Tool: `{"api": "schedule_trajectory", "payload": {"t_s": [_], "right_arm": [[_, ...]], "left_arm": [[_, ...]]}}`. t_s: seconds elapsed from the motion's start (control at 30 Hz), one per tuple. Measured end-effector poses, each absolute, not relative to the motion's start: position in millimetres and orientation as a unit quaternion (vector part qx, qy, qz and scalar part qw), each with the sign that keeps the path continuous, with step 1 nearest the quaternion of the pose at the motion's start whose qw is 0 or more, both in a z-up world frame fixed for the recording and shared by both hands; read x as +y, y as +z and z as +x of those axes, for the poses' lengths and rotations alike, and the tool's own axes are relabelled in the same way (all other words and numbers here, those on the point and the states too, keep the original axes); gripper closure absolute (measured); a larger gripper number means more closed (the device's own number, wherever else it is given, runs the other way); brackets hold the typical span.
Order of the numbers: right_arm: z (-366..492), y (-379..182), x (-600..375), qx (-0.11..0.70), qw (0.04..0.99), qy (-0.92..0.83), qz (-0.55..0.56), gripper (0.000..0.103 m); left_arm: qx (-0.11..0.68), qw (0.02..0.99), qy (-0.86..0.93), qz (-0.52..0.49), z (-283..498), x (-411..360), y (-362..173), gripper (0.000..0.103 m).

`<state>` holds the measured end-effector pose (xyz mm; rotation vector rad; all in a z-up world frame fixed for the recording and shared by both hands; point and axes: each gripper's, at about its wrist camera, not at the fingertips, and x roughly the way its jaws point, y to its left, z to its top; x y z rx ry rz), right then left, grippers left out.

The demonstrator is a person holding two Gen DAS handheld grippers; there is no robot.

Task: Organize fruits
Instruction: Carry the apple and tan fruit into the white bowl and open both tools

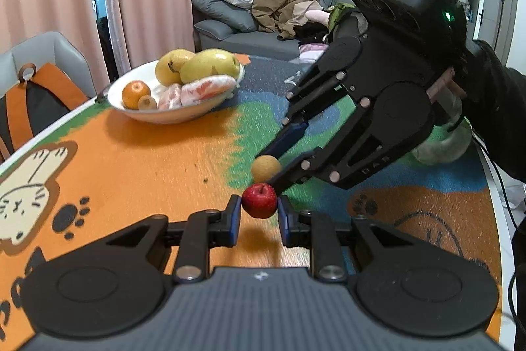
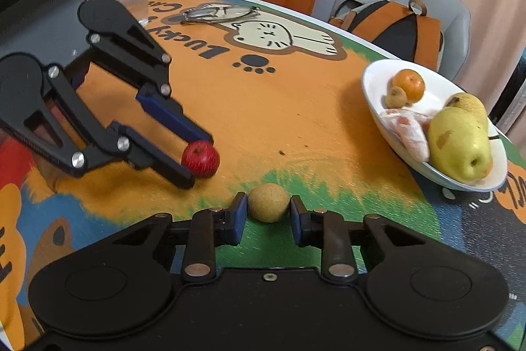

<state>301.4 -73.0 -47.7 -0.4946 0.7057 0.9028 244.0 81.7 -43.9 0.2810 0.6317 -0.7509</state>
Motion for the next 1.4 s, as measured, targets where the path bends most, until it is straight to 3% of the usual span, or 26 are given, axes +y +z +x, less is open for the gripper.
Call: {"api": "schedule_trajectory", "payload": {"t_s": [0.7, 1.4], "right_arm": [[321.2, -22.9, -122.9, 0.343, 0.836, 0.387, -0.185, 0.077], [374.7, 46.3, -128.5, 0.274, 0.890, 0.337, -0.136, 0.077]], "left_arm": [[0.244, 0.929, -0.262, 0.092, 344.0, 45.3, -22.4, 0.081], [0.329, 0.929, -0.170, 0.020, 416.7, 27.5, -40.7, 0.080]]}}
